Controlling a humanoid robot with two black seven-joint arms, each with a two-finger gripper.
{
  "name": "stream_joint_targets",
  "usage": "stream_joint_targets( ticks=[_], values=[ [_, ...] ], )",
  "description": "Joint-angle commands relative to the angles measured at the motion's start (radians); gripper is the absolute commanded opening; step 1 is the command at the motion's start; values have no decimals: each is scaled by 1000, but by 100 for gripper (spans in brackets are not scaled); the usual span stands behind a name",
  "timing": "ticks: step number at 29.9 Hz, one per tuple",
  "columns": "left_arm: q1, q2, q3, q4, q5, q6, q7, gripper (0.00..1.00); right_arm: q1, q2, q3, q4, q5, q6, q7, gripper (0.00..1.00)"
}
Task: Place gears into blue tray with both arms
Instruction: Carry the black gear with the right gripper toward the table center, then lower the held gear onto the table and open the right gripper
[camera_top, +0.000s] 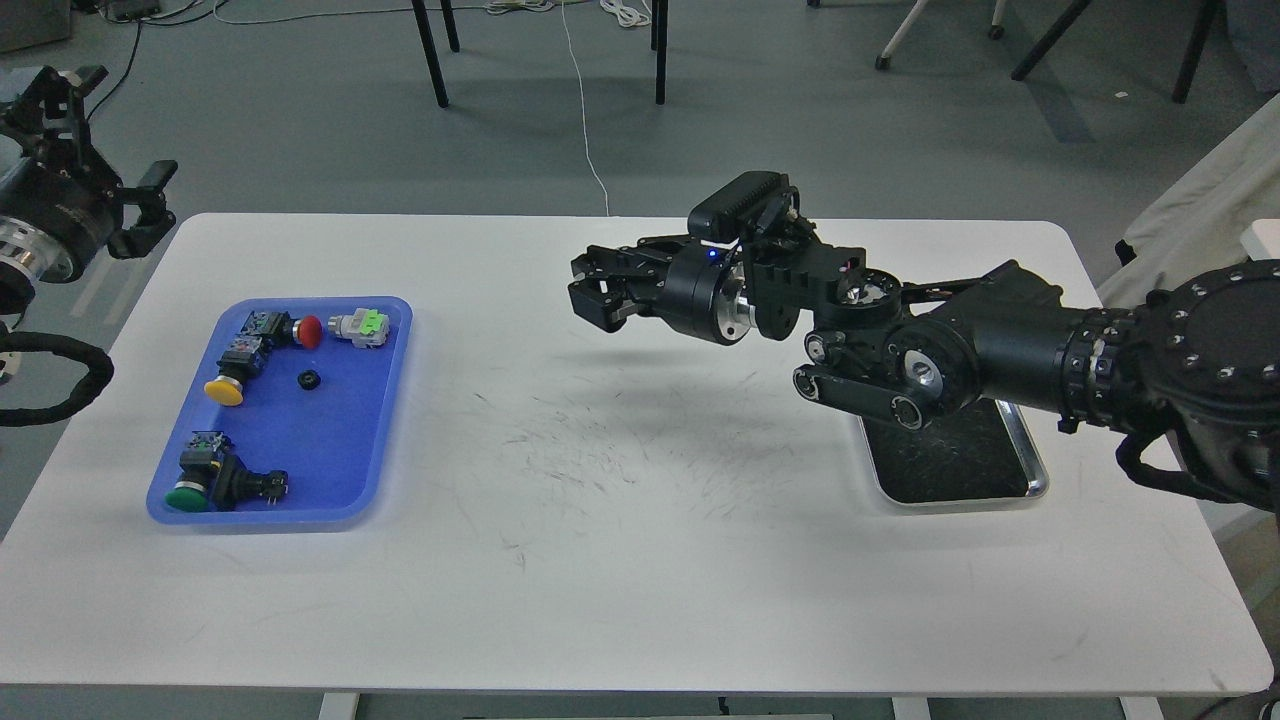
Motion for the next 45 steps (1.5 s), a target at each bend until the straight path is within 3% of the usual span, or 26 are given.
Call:
stream_joint_targets(
  ticks=[1,11,26,45],
  values=[
    [0,10,0,-1,0,0,0,98,-26,3,0,36,-75,-29,22,1],
    [3,33,0,-7,0,-2,0,98,-116,19,-6,29,-223,-81,56,1],
    [6,50,0,-8,0,-6,0,98,-193,19,-48,-51,-359,-112,58,1],
    [8,50,0,-8,0,-6,0,98,-208,19,-94,-111,-362,-119,58,1]
  ],
)
